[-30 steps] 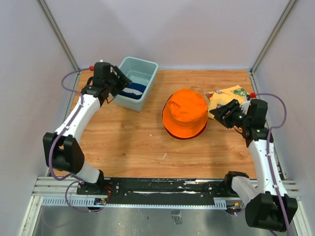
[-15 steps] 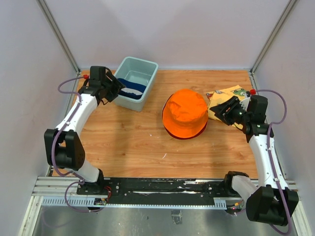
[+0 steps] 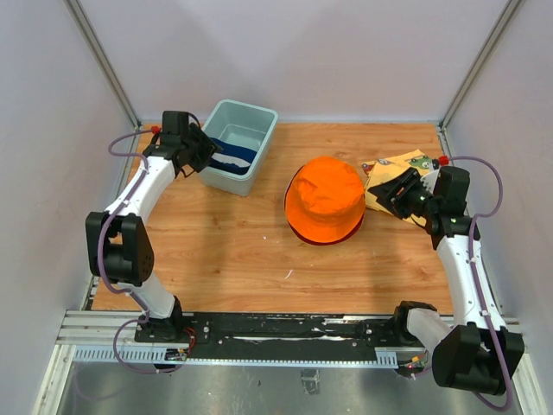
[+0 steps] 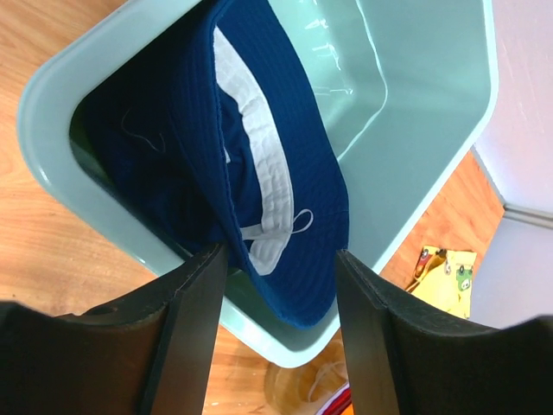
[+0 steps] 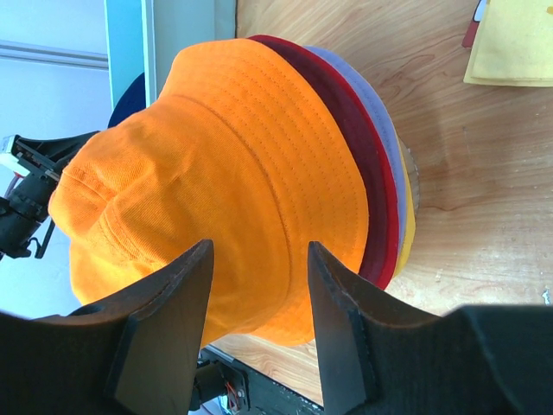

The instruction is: Stack the hats

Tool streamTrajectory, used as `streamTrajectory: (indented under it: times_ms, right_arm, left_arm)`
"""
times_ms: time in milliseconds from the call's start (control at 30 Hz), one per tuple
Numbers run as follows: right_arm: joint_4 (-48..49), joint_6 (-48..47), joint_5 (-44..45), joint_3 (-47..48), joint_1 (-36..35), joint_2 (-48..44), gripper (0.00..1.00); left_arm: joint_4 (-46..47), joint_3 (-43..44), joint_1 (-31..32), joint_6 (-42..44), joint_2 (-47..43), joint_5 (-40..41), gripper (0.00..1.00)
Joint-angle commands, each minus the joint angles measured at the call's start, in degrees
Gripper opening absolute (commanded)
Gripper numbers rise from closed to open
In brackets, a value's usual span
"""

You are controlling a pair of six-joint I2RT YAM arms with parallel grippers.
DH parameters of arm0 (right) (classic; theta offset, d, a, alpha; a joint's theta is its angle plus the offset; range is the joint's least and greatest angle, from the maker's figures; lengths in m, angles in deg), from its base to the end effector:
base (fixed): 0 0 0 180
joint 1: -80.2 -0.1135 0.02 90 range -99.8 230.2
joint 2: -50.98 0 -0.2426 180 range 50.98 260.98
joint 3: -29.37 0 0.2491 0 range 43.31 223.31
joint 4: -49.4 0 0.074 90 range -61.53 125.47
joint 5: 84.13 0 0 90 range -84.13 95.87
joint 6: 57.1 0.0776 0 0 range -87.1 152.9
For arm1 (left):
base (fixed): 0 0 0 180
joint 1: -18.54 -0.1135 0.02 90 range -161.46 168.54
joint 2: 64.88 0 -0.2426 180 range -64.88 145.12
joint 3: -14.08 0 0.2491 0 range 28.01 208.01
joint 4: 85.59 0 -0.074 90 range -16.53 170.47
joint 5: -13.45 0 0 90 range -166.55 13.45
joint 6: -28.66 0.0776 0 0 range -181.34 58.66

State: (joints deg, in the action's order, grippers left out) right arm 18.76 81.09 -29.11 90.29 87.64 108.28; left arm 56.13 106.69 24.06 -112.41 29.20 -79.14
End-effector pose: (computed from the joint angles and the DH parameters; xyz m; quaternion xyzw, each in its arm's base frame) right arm 0.2637 0.0104 0.2709 0.2407 0.7926 0.4137 0.3778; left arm 0.4006 -0.0422 0.2522 -0.3415 0.8383 -0.2192 0.3641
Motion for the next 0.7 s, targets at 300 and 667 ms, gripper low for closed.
streamTrajectory:
  times_ms: [300,667]
  right_arm:
    - [0.85,0.66,-0.88,1.02,1.6,-0.62,0.49]
    - [-0.62,0.77,-0.37,1.86,1.6,-1.83,0.48]
  left_arm:
    - [3.05,0.34,-0.51,2.33,2.93,-5.95,0.29]
    - [12.26,1.08,-0.51,0.03,-1.45,-6.36,0.01]
